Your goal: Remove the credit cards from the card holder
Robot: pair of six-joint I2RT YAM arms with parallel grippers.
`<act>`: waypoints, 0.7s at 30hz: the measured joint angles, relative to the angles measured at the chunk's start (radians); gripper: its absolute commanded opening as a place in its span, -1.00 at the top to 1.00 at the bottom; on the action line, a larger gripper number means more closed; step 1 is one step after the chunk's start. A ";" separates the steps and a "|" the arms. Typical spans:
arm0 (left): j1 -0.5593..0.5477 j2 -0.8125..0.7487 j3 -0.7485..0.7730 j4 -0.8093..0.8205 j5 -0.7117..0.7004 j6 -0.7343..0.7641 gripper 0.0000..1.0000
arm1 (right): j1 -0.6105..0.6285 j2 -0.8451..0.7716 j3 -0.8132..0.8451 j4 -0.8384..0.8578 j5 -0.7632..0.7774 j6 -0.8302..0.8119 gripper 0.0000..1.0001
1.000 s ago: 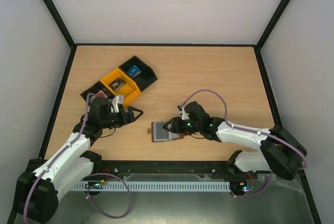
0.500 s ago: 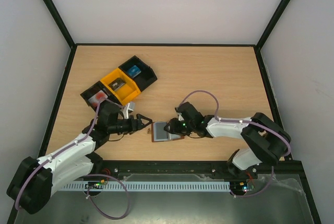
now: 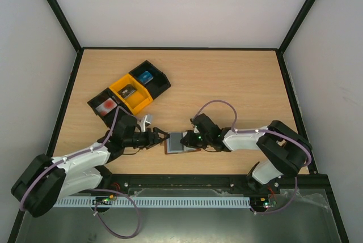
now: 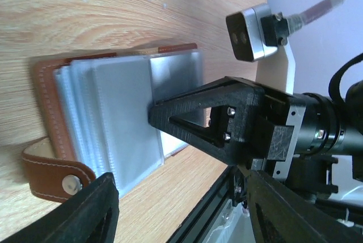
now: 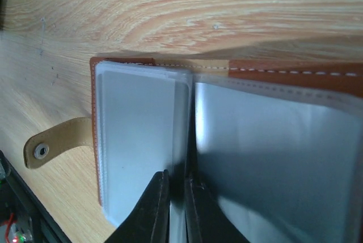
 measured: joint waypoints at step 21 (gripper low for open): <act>-0.059 0.307 0.023 0.249 -0.086 -0.035 0.24 | 0.002 -0.050 -0.115 0.156 -0.016 0.053 0.80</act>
